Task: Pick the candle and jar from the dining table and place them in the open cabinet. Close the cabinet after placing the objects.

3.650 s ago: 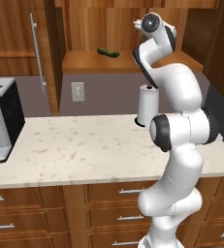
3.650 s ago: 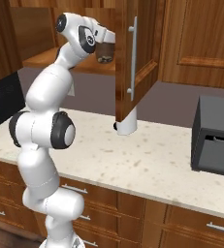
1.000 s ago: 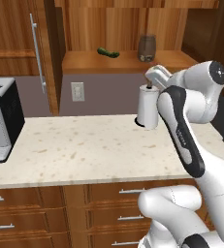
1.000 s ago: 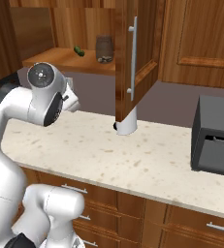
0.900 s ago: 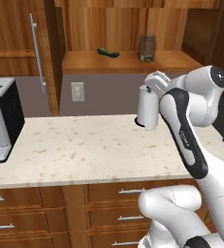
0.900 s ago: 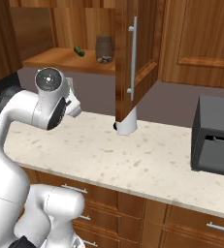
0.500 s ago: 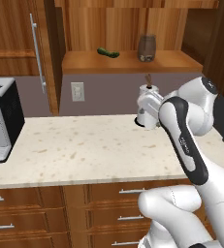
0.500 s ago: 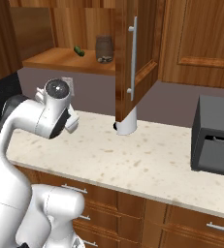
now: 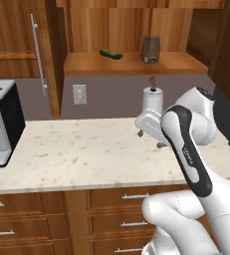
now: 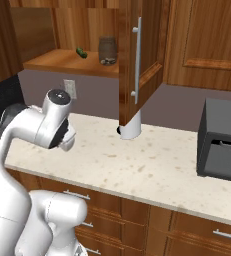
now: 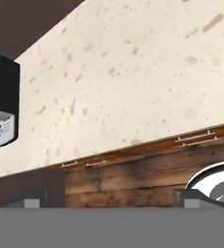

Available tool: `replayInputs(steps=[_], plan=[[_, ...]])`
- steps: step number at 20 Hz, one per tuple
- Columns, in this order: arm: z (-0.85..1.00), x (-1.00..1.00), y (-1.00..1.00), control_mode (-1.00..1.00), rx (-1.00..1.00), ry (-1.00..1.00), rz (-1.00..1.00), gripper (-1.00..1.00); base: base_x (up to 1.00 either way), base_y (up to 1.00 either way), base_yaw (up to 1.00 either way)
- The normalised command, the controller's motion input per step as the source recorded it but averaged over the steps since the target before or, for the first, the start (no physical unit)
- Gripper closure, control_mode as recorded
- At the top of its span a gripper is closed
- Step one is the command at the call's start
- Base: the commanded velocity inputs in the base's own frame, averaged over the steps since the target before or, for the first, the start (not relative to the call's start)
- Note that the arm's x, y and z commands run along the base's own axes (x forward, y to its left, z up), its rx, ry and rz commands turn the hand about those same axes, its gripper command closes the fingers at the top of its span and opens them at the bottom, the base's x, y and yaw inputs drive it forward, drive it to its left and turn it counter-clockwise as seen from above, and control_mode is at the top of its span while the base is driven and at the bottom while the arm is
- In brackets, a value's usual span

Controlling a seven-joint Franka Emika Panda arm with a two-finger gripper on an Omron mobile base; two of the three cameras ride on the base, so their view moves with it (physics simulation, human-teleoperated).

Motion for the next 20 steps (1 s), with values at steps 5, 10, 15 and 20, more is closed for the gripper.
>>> replayInputs(steps=[5,10,15,20], plan=[[-0.03,-0.17,0.0,-1.0,-0.04,0.11,0.19,-1.0,0.0,0.0,0.0],[-0.02,-0.19,0.0,-1.0,-0.27,0.11,0.18,-1.0,0.0,0.0,0.0],[-0.01,-0.28,-0.01,-1.0,-0.31,0.05,0.12,-1.0,0.0,0.0,0.0],[-0.01,-0.35,-0.21,-1.0,-0.25,0.0,0.11,-1.0,0.0,0.0,0.0]])
